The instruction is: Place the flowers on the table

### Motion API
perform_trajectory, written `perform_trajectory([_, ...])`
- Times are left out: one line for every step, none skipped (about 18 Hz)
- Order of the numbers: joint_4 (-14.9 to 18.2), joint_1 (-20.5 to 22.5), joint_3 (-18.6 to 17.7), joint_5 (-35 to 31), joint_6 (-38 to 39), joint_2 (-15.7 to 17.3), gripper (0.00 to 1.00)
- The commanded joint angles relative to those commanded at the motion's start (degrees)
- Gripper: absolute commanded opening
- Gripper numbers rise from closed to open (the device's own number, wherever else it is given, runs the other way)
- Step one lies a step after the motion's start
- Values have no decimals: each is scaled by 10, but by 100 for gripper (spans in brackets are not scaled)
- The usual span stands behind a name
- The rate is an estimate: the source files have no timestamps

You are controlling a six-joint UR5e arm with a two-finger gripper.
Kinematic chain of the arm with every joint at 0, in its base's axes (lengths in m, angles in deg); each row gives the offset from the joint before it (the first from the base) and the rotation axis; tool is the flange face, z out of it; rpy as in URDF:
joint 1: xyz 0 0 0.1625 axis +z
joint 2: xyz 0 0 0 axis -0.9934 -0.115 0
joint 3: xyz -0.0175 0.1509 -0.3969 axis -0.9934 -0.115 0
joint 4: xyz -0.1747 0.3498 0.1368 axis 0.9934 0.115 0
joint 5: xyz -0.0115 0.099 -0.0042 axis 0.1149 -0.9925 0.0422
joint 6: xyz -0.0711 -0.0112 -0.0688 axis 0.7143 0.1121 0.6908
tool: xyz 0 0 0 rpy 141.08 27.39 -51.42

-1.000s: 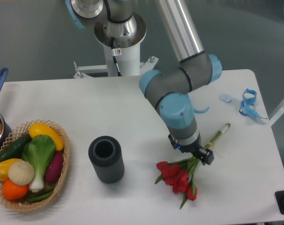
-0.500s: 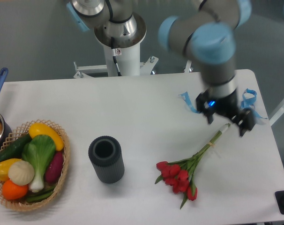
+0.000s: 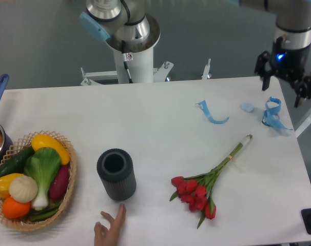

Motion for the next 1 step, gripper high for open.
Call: perform_trajectory([0, 1, -2, 0, 0, 2, 100])
